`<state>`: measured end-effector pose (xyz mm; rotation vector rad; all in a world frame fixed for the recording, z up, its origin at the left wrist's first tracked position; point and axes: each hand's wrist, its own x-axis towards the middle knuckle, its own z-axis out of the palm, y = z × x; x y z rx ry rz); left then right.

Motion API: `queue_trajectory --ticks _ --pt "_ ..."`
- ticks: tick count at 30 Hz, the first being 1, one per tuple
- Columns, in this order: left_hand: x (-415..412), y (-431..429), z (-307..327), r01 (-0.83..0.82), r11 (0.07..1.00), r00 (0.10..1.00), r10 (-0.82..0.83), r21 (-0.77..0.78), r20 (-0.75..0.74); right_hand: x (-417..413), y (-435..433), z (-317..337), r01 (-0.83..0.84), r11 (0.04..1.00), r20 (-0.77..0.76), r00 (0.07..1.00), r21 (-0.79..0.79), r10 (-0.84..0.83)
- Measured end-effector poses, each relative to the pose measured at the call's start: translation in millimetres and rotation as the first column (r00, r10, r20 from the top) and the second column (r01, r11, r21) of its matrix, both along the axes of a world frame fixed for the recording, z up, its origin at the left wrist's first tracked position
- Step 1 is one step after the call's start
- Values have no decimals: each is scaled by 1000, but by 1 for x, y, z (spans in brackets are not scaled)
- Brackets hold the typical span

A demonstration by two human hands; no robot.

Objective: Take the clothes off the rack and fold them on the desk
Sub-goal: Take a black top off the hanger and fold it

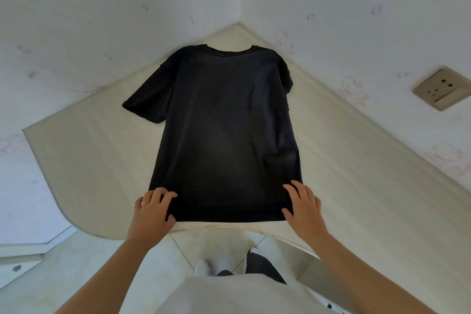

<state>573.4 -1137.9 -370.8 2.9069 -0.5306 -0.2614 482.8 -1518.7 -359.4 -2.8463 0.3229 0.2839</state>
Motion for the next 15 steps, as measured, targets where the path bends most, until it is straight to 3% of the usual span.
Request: queue_trajectory --ticks 4,8,11,15 --pt "2 -1 1 -53 999 996 54 9 -73 -7 -14 -5 56 998 -92 994 32 -52" --pt "1 -1 4 -101 995 989 99 -14 -113 -10 -23 -6 50 965 -79 996 257 -30" --pt "-1 9 4 -85 995 990 79 -54 -116 -12 -25 -7 72 945 -12 997 318 -72" --pt "0 21 5 -195 980 975 190 -33 -115 -13 -27 -4 132 938 109 979 321 -175"
